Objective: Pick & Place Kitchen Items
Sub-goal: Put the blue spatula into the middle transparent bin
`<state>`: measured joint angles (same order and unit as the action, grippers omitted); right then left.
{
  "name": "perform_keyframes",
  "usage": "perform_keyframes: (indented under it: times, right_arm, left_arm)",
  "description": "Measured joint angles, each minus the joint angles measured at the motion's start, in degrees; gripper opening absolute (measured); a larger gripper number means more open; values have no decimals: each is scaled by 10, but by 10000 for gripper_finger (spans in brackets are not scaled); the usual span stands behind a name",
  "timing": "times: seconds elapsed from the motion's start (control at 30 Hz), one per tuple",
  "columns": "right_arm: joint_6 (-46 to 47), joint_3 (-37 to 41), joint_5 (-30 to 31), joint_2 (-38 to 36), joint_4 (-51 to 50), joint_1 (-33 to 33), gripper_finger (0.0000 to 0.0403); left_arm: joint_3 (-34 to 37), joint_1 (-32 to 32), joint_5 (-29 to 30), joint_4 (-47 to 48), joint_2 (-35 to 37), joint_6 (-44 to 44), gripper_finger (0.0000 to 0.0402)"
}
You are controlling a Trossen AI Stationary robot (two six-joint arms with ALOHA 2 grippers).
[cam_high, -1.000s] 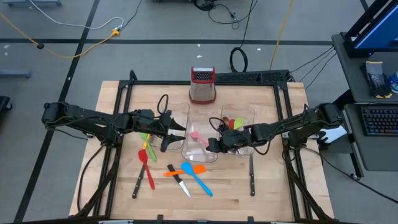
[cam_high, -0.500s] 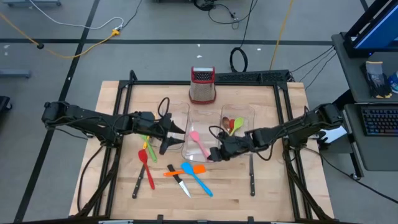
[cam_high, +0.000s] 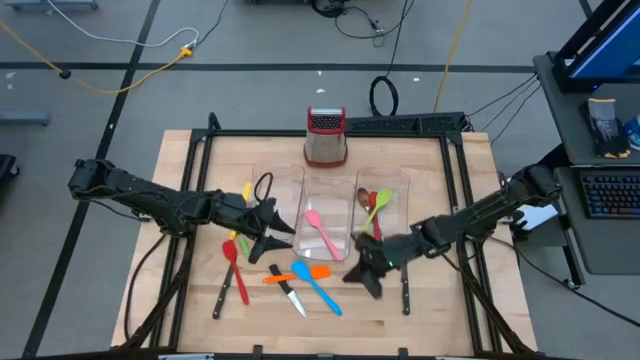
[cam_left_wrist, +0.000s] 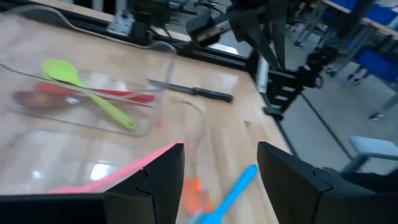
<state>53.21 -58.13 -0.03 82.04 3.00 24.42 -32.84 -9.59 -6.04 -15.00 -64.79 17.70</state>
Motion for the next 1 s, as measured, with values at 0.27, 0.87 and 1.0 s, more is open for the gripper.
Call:
perform_keyframes:
  times: [0.27, 0.87, 1.0]
  right_arm:
    - [-129, 0, 69, 0, 16, 94, 6]
    - [-185, -26, 59, 99, 108, 79, 50]
    - [-226, -80, 64, 137, 62, 79, 88]
  left_arm:
    - [0, -75, 47, 3, 0, 0, 207]
    - [0, -116, 92, 22, 0, -40, 207]
    - [0, -116, 92, 40, 0, -42, 207]
